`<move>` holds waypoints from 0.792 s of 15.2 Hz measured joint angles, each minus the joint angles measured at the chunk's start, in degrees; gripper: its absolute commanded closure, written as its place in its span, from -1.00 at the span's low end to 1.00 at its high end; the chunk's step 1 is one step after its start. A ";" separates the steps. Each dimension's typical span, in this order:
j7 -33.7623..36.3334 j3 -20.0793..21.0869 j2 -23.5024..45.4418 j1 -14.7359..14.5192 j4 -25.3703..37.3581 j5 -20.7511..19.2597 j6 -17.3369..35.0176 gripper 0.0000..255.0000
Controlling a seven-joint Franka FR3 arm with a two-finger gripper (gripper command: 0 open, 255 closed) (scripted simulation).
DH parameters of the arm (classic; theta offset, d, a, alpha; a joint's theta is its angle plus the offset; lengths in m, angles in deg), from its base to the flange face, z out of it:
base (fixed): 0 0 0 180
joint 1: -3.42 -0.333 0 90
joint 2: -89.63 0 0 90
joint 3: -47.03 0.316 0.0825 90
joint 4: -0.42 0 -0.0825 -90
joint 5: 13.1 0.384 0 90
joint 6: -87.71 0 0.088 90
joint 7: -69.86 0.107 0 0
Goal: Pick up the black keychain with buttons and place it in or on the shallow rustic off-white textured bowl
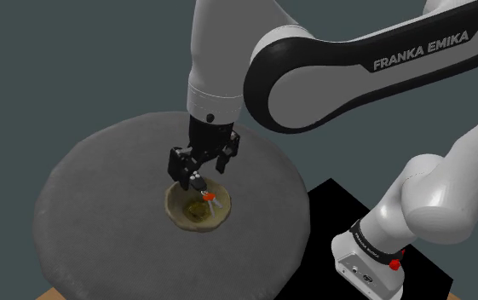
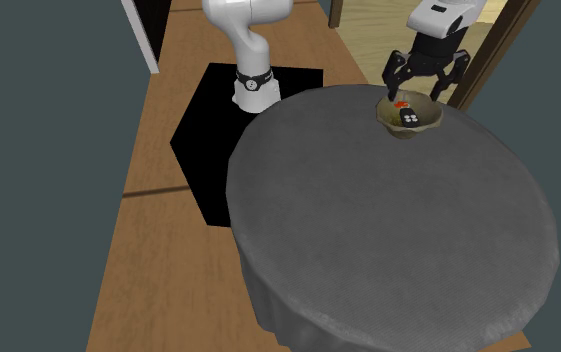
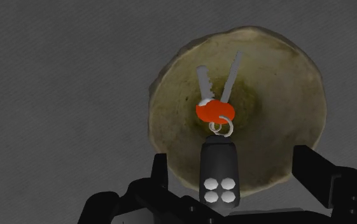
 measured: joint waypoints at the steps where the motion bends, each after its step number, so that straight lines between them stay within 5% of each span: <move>1: 0.00 0.00 0.00 0.00 0.00 0.00 0.00 -1.00; 6: -0.89 -0.76 -2.43 0.17 4.53 1.03 -6.60 -1.00; 12: -0.88 -0.80 -2.49 0.18 5.13 1.03 -7.33 -1.00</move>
